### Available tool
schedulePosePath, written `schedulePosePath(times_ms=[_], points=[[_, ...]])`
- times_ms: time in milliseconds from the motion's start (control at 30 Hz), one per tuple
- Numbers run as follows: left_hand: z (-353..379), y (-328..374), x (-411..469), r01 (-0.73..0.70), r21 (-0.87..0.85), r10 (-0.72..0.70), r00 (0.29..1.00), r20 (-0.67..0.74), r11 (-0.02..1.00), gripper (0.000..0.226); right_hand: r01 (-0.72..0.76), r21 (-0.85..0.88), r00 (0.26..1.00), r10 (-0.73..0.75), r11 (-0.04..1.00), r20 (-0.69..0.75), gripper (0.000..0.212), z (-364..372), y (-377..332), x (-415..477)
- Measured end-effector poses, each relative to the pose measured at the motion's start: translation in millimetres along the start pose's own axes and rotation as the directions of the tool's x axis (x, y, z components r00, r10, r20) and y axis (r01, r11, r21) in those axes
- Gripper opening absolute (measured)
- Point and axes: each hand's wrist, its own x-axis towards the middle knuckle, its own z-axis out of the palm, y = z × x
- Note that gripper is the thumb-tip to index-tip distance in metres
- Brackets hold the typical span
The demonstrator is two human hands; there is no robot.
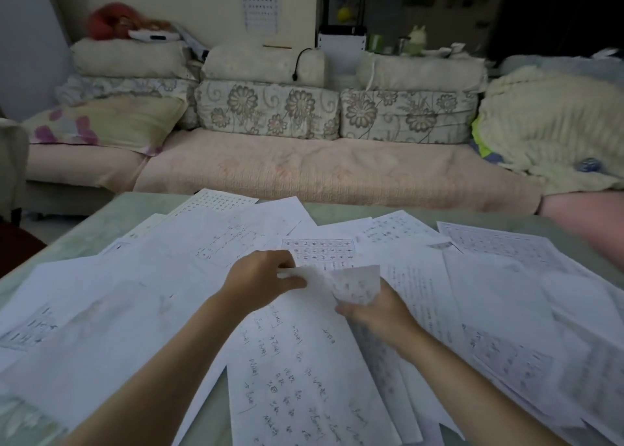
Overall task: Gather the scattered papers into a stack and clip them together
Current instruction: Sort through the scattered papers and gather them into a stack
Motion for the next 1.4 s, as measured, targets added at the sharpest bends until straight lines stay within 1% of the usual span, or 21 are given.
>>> schedulePosePath(times_ms=[67, 100, 133, 200, 267, 367, 400, 467, 533, 633, 700, 800, 867, 900, 1000, 1067, 1167, 1233, 1267, 1333, 1400], points=[[2, 5, 2, -0.064, 0.140, 0.072, 0.996, -0.052, 0.988, 0.042, 0.010, 0.036, 0.999, -0.008, 0.999, -0.043, 0.058, 8, 4, -3], [2, 9, 3, -0.102, 0.155, 0.111, 0.992, -0.051, 0.983, 0.042, 0.006, 0.030, 0.999, -0.005, 1.000, -0.035, 0.056, 10, 3, -4], [3, 14, 4, -0.130, 0.125, 0.135, 0.990, -0.033, 0.984, 0.039, -0.004, 0.003, 1.000, 0.004, 1.000, -0.017, 0.050, 11, 2, -3], [5, 26, 6, -0.152, 0.014, 0.151, 0.986, 0.077, 0.988, 0.032, -0.024, -0.067, 1.000, 0.024, 0.997, 0.012, 0.037, 10, -1, -2], [13, 37, 10, -0.181, -0.030, 0.183, 0.975, 0.126, 0.983, 0.037, -0.039, -0.088, 0.999, 0.036, 0.995, -0.033, 0.031, 6, -3, -1], [20, 46, 19, -0.136, 0.004, 0.136, 0.987, 0.088, 0.991, 0.024, -0.058, -0.087, 0.984, 0.043, 0.994, -0.171, 0.026, -6, 0, 2], [22, 47, 23, -0.103, 0.042, 0.100, 0.992, 0.073, 0.994, 0.029, -0.070, -0.094, 0.979, 0.050, 0.993, -0.195, 0.023, -10, 1, 2], [32, 49, 31, -0.055, 0.105, 0.049, 0.997, 0.061, 0.993, 0.040, -0.079, -0.132, 0.984, 0.055, 0.988, -0.172, 0.012, -12, 7, 4], [43, 54, 35, -0.055, 0.108, 0.048, 0.997, 0.061, 0.993, 0.036, -0.071, -0.230, 0.988, 0.036, 0.970, -0.150, 0.016, -11, 9, 5], [63, 67, 45, -0.171, 0.166, 0.172, 0.985, 0.005, 0.971, 0.059, -0.091, -0.339, 0.976, 0.017, 0.936, -0.215, 0.019, -22, 17, 13], [70, 82, 50, -0.229, 0.126, 0.234, 0.972, -0.032, 0.965, 0.056, -0.106, -0.407, 0.974, 0.012, 0.907, -0.226, 0.015, -36, 20, 19], [84, 99, 53, -0.304, 0.054, 0.300, 0.951, 0.078, 0.951, 0.042, -0.132, -0.542, 0.951, -0.049, 0.830, -0.306, 0.043, -69, 25, 26], [97, 109, 53, -0.333, 0.044, 0.320, 0.929, 0.185, 0.942, 0.044, -0.212, -0.606, 0.907, -0.077, 0.766, -0.415, 0.041, -95, 26, 28], [104, 114, 53, -0.338, 0.042, 0.321, 0.920, 0.224, 0.940, 0.049, -0.276, -0.615, 0.887, -0.052, 0.738, -0.460, 0.040, -107, 25, 28], [126, 128, 52, -0.302, 0.036, 0.271, 0.895, 0.356, 0.953, 0.072, -0.460, -0.503, 0.843, 0.183, 0.732, -0.506, 0.051, -130, 32, 30], [140, 135, 50, -0.280, 0.065, 0.226, 0.874, 0.430, 0.958, 0.084, -0.506, -0.415, 0.830, 0.295, 0.756, -0.473, 0.058, -133, 34, 32], [154, 138, 45, -0.265, 0.108, 0.197, 0.886, 0.419, 0.958, 0.087, -0.445, -0.156, 0.833, 0.344, 0.882, -0.434, 0.068, -133, 37, 37], [156, 137, 43, -0.255, 0.076, 0.213, 0.912, 0.352, 0.964, 0.083, -0.414, -0.072, 0.839, 0.349, 0.907, -0.417, 0.072, -133, 38, 38], [154, 135, 44, -0.245, 0.032, 0.223, 0.924, 0.309, 0.969, 0.076, -0.407, -0.101, 0.844, 0.332, 0.908, -0.420, 0.065, -133, 40, 39], [146, 127, 50, -0.209, -0.038, 0.212, 0.948, 0.239, 0.977, 0.062, -0.387, -0.160, 0.863, 0.295, 0.908, -0.410, 0.039, -133, 44, 39], [132, 113, 60, -0.167, 0.024, 0.154, 0.949, 0.275, 0.986, 0.071, -0.362, -0.175, 0.892, 0.286, 0.915, -0.350, 0.024, -133, 47, 37]])
